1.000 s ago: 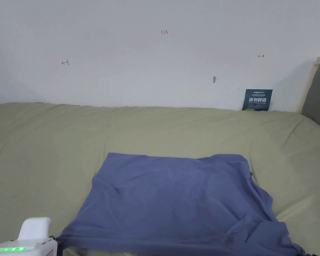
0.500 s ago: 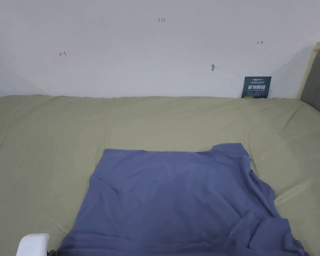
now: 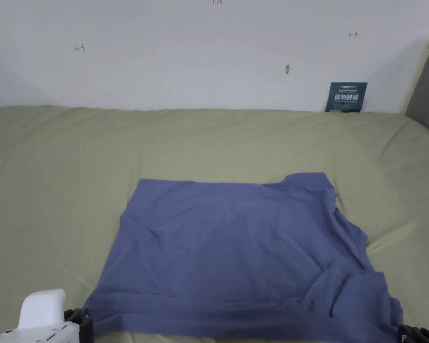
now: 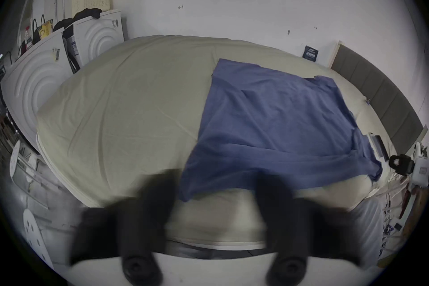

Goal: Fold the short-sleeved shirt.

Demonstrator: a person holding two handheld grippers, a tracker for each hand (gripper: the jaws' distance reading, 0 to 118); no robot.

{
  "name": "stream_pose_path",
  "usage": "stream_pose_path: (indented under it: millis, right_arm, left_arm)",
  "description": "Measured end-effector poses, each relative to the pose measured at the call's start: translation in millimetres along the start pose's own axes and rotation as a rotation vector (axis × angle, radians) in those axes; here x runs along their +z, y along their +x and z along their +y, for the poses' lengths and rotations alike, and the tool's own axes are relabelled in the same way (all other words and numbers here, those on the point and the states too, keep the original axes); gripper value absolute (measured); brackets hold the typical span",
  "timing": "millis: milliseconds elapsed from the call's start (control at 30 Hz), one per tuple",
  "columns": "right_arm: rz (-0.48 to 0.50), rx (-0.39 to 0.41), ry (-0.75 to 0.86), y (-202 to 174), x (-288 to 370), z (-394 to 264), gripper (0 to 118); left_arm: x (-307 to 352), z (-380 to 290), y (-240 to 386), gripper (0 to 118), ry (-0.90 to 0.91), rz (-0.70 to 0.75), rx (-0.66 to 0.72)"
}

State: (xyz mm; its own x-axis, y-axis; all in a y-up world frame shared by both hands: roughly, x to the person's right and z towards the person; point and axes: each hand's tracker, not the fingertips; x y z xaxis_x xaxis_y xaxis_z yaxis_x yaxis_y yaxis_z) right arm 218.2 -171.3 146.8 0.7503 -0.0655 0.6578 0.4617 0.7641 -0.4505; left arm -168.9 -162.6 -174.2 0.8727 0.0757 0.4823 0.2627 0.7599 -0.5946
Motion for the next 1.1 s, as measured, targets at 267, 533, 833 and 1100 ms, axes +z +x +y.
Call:
stream_pose_path:
  millis: [267, 533, 833, 1100]
  right_arm:
    - [0.025, -0.012, 0.012, -18.8, 3.4, -17.9, 2]
    - [0.041, 0.034, -0.019, -25.5, -7.9, -20.4, 2]
    - [0.048, 0.031, -0.067, -24.2, -24.0, -18.3, 2]
    - [0.024, 0.025, -0.114, -7.1, -37.8, -13.9, 2]
  left_arm:
    - [0.2, -11.9, -16.2, 0, -0.006, 0.049, -0.019]
    - [-24.0, -26.3, -39.9, 0, -0.114, 0.086, 0.029]
    - [-89.0, -22.6, -54.8, 112, -0.227, 0.069, 0.036]
    - [-76.2, 1.4, -37.4, 38, -0.246, 0.035, 0.033]
